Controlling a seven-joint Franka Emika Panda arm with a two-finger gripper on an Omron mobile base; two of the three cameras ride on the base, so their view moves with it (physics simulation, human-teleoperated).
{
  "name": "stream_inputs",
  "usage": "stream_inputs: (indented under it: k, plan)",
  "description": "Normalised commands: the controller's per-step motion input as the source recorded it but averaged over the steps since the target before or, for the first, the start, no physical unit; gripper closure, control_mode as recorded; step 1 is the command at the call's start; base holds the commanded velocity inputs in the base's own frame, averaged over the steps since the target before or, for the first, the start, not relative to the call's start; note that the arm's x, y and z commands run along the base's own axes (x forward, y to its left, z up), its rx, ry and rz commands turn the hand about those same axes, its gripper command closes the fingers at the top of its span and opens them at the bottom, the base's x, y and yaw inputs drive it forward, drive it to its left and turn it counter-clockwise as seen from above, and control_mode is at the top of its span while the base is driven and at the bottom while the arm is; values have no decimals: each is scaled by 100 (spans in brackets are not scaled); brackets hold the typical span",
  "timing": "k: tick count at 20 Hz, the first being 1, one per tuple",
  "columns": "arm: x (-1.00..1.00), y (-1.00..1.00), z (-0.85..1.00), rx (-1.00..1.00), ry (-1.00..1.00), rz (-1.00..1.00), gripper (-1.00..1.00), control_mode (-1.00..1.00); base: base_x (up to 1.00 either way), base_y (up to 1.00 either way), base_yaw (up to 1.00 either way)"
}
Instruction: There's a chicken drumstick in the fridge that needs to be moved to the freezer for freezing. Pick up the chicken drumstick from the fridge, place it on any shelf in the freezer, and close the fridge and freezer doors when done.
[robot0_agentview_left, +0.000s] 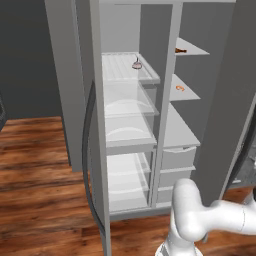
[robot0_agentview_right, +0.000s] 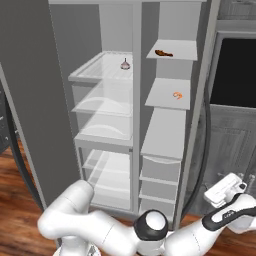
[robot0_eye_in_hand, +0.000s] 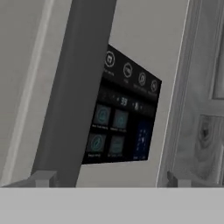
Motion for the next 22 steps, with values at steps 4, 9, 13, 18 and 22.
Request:
stream_inputs:
  k: [4,9,13,18,22]
  plan:
    - [1,100,-32,0,0,0,-100,-100,0,0,0]
    - [0,100,-31,0,0,0,-100,-100,0,0,0]
    - [9,100,-19,0,0,0,-100,-100,0,0,0]
    - [21,100,-17,0,0,0,-100,-100,0,0,0]
    - [27,100,-19,0,0,0,-100,-100,0,0,0]
